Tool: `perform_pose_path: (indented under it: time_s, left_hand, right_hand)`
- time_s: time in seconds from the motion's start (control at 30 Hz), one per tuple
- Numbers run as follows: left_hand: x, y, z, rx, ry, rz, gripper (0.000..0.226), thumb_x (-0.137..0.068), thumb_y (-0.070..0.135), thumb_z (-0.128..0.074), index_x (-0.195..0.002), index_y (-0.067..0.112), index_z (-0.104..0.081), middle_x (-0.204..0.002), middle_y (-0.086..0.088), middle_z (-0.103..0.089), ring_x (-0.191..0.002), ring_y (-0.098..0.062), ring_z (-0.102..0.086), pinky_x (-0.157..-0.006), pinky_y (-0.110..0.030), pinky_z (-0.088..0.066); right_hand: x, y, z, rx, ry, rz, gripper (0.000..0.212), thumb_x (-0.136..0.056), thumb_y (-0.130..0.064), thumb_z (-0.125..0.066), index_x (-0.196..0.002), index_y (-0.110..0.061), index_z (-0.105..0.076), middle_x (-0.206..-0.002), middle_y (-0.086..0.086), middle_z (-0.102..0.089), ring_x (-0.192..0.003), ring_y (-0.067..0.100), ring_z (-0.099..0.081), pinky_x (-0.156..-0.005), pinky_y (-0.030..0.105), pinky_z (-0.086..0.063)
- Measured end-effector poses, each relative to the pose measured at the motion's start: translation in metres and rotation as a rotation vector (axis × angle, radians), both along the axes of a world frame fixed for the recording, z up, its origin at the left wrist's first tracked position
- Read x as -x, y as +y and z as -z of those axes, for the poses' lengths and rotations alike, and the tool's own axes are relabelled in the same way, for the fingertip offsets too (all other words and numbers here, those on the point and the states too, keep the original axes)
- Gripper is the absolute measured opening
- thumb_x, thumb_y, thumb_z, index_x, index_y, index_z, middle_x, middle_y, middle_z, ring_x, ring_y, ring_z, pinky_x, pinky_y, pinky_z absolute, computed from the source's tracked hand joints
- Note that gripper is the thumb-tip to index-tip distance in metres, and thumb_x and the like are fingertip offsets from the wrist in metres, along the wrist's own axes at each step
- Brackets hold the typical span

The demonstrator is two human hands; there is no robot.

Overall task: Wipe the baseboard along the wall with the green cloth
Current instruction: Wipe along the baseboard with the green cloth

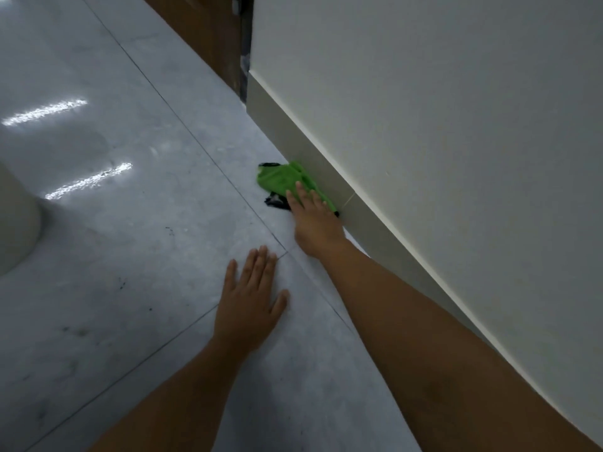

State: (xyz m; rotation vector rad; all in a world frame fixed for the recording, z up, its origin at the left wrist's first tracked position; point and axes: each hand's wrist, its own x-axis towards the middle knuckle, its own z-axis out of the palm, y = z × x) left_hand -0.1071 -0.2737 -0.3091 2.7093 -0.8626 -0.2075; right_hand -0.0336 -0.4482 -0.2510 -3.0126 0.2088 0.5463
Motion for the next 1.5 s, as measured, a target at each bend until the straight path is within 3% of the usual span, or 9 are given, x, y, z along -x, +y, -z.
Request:
perform_pose_path:
  time_s: [0.3, 0.47, 0.63, 0.77, 0.9, 1.03, 1.17, 1.27, 1.5]
  left_hand:
    - [-0.003, -0.001, -0.002, 0.023, -0.008, 0.013, 0.070, -0.093, 0.052, -0.022, -0.147, 0.008, -0.015, -0.154, -0.011, -0.017, -0.143, -0.022, -0.009, -0.114, -0.048, -0.002]
    - [-0.004, 0.000, -0.006, -0.050, 0.005, 0.018, 0.071, -0.092, 0.053, -0.014, -0.148, 0.011, -0.010, -0.156, -0.010, -0.009, -0.143, -0.021, -0.001, -0.114, -0.048, 0.003]
    - [-0.001, -0.002, -0.017, -0.184, 0.075, 0.032, 0.070, -0.094, 0.054, -0.008, -0.147, 0.013, 0.009, -0.157, -0.007, 0.012, -0.142, -0.020, 0.015, -0.114, -0.045, 0.010]
    - [0.014, -0.008, -0.015, -0.174, 0.071, -0.021, 0.067, -0.094, 0.051, -0.007, -0.146, 0.010, 0.009, -0.156, -0.012, 0.010, -0.142, -0.023, 0.013, -0.113, -0.049, 0.010]
    - [0.027, -0.010, -0.003, -0.071, 0.005, -0.080, 0.069, -0.092, 0.049, -0.015, -0.146, 0.005, -0.016, -0.155, -0.015, -0.013, -0.142, -0.026, -0.004, -0.113, -0.054, -0.002]
    - [0.025, -0.011, -0.005, -0.104, 0.016, -0.069, 0.069, -0.093, 0.049, -0.020, -0.144, 0.004, -0.019, -0.154, -0.016, -0.015, -0.142, -0.028, -0.009, -0.112, -0.057, -0.006]
    - [0.023, -0.011, -0.009, -0.120, 0.016, -0.053, 0.068, -0.094, 0.048, -0.020, -0.145, 0.005, -0.014, -0.154, -0.015, -0.009, -0.142, -0.028, -0.004, -0.112, -0.058, -0.003]
    - [0.015, -0.018, -0.015, -0.140, 0.006, -0.005, 0.066, -0.093, 0.047, -0.020, -0.144, 0.005, -0.017, -0.153, -0.015, -0.015, -0.141, -0.026, -0.007, -0.111, -0.057, 0.000]
    - [0.015, -0.042, -0.019, -0.200, 0.061, 0.089, 0.069, -0.087, 0.048, 0.007, -0.143, 0.009, 0.014, -0.151, -0.011, 0.019, -0.136, -0.021, 0.024, -0.112, -0.049, 0.012]
  right_hand:
    - [0.218, -0.043, 0.007, -0.007, -0.098, 0.264, 0.060, -0.082, -0.004, -0.027, -0.140, -0.012, -0.039, -0.149, 0.012, -0.037, -0.132, 0.035, -0.039, -0.095, 0.048, -0.049]
    - [0.129, -0.016, 0.006, -0.060, -0.166, 0.331, 0.063, -0.088, 0.002, -0.037, -0.148, -0.014, -0.026, -0.158, 0.007, -0.016, -0.141, 0.033, -0.019, -0.113, 0.043, -0.025]
    - [0.077, -0.007, -0.002, 0.068, -0.080, 0.217, 0.074, -0.090, -0.002, -0.044, -0.151, -0.026, -0.009, -0.160, 0.004, 0.000, -0.135, 0.037, -0.024, -0.105, 0.046, -0.033]
    - [0.133, -0.032, -0.004, 0.202, -0.112, 0.185, 0.071, -0.087, -0.001, -0.047, -0.148, -0.028, -0.023, -0.157, 0.007, -0.021, -0.108, 0.037, -0.047, -0.085, 0.046, -0.044]
    - [0.236, -0.047, 0.005, 0.166, -0.111, 0.332, 0.056, -0.075, -0.006, -0.034, -0.128, -0.021, -0.044, -0.129, 0.020, -0.057, -0.078, 0.038, -0.057, -0.063, 0.043, -0.048]
    - [0.237, -0.044, 0.004, 0.204, -0.159, 0.398, 0.060, -0.072, -0.006, -0.026, -0.125, -0.016, -0.052, -0.124, 0.020, -0.059, -0.081, 0.039, -0.058, -0.063, 0.043, -0.049]
    - [0.165, -0.022, 0.005, 0.186, -0.208, 0.365, 0.066, -0.067, 0.002, -0.062, -0.130, -0.018, -0.055, -0.129, 0.016, -0.057, -0.090, 0.039, -0.059, -0.069, 0.044, -0.051]
    - [0.124, -0.015, 0.000, 0.151, -0.212, 0.311, 0.071, -0.071, 0.001, -0.066, -0.136, -0.021, -0.048, -0.137, 0.014, -0.051, -0.102, 0.038, -0.056, -0.079, 0.046, -0.048]
    - [0.148, -0.033, 0.002, 0.206, -0.230, 0.191, 0.072, -0.067, 0.003, -0.061, -0.133, -0.022, -0.052, -0.132, 0.012, -0.056, -0.083, 0.031, -0.058, -0.066, 0.038, -0.048]
